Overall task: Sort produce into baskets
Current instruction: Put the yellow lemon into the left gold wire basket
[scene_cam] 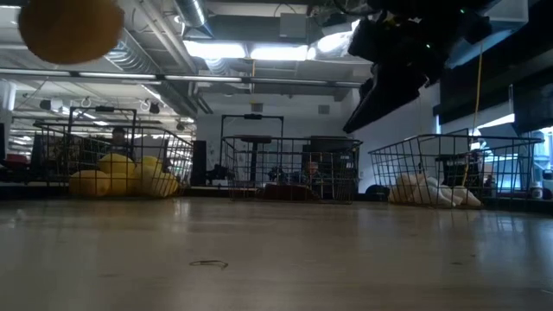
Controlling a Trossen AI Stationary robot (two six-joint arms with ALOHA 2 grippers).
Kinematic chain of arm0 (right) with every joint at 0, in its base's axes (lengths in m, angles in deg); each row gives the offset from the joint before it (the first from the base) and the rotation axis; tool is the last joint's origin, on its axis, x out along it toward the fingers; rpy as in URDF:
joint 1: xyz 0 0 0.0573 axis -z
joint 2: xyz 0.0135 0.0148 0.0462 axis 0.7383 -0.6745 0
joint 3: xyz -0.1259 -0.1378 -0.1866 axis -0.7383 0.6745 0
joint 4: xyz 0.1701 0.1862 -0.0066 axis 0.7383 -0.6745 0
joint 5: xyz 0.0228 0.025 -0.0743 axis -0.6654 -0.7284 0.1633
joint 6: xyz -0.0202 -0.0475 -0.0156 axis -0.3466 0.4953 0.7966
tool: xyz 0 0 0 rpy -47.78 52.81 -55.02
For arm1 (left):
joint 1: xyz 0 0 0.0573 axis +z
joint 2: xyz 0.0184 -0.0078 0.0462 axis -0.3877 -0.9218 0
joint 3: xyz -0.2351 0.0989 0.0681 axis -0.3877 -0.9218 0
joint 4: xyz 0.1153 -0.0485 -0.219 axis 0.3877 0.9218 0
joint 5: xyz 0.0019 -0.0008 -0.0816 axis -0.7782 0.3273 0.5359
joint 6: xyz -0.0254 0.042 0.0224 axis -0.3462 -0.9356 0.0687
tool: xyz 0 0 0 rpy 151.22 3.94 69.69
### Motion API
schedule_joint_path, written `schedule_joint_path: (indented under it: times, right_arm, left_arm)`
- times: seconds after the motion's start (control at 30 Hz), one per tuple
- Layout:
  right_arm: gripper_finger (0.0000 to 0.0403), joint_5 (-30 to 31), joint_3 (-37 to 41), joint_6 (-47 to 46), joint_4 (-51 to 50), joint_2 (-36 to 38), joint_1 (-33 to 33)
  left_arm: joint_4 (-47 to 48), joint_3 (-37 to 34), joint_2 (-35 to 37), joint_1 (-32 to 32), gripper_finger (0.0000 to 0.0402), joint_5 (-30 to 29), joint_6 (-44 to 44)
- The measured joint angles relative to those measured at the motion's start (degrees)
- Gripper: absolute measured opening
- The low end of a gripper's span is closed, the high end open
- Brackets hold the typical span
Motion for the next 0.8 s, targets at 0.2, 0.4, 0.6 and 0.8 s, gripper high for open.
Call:
schedule_joint_path:
  times: [0.2,0.4,0.6,0.8]
  right_arm:
    - [0.0256,-0.6,0.0,-2.2,1.6,0.0,0.0]
    - [0.0256,-2.0,0.0,-3.8,0.8,0.0,-0.1]
    - [0.0256,-3.0,0.0,-3.6,1.8,0.0,0.0]
    - [0.0256,-1.9,-0.1,-2.0,3.6,0.0,0.0]
  left_arm:
    - [2.0,0.0,0.0,5.1,0.0182,-0.3,-1.7]
    - [5.3,0.0,0.1,10.6,0.0182,-3.1,-4.6]
    - [7.0,0.0,2.6,15.8,0.0182,-7.8,-6.8]
    - [7.6,0.0,7.6,20.7,0.0182,-16.3,-8.5]
